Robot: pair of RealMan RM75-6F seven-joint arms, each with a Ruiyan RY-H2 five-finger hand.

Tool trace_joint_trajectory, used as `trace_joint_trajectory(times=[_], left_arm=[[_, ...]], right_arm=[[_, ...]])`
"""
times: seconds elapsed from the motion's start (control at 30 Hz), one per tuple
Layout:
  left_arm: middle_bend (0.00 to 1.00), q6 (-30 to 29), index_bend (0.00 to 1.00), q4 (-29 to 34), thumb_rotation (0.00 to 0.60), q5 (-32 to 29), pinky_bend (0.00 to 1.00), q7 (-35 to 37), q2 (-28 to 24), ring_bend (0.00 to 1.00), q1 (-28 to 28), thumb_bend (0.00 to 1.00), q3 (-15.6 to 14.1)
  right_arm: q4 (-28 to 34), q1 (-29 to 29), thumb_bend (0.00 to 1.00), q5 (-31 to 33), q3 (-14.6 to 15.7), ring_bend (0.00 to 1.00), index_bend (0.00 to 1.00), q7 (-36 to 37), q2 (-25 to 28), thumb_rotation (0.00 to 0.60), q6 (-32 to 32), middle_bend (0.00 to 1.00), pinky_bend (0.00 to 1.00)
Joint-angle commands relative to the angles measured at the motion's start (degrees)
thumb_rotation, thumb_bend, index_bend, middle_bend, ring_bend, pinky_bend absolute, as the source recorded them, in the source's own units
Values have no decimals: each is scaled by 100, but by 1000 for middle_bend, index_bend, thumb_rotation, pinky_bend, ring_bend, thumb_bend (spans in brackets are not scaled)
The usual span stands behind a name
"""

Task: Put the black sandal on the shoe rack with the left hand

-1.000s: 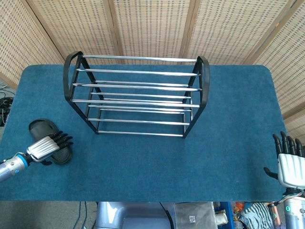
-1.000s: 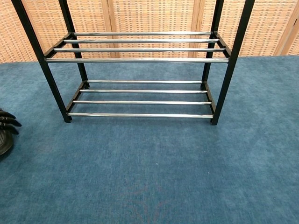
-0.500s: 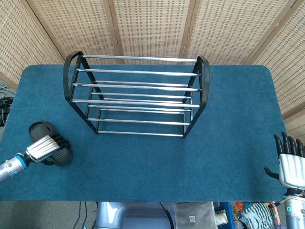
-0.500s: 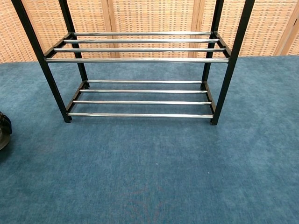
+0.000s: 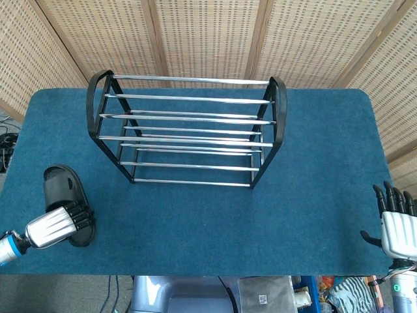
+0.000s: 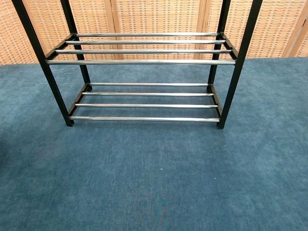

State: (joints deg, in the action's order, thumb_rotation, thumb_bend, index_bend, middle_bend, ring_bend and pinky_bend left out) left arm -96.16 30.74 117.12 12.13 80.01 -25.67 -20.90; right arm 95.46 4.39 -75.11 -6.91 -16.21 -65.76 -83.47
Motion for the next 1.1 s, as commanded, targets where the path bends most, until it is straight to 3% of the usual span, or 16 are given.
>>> trace_joint_trajectory(times=[0.03, 0.3, 0.43, 0.63, 0.93, 1.1], left_arm=[[513, -514, 640, 865, 600, 541, 411, -1065, -419, 402, 69, 174, -234], [517, -881, 649, 2005, 600, 1667, 413, -2462, -788, 402, -72, 174, -586], [517, -820, 651, 2510, 600, 2065, 413, -2879, -966, 402, -280, 174, -576], [517, -792, 657, 2941, 600, 2340, 413, -2870, -1124, 402, -895, 174, -195], [518, -1145, 662, 2532, 600, 2726, 414, -2012, -644, 401, -1920, 174, 446], [516, -782, 662, 2586, 600, 2639, 414, -1774, -580, 402, -2357, 174, 690]], right_arm=[[27, -5, 0, -23, 14, 0, 0, 46, 33, 600, 9, 0, 0], [81, -40, 0, -50, 36, 0, 0, 258, 145, 600, 23, 0, 0], [97, -41, 0, -37, 27, 0, 0, 346, 196, 600, 46, 0, 0], [87, -24, 0, 38, 4, 0, 0, 374, 221, 600, 101, 0, 0], [-1, 24, 0, 246, -60, 0, 0, 286, 175, 600, 186, 0, 0], [-50, 61, 0, 370, -80, 0, 0, 214, 133, 600, 267, 0, 0]])
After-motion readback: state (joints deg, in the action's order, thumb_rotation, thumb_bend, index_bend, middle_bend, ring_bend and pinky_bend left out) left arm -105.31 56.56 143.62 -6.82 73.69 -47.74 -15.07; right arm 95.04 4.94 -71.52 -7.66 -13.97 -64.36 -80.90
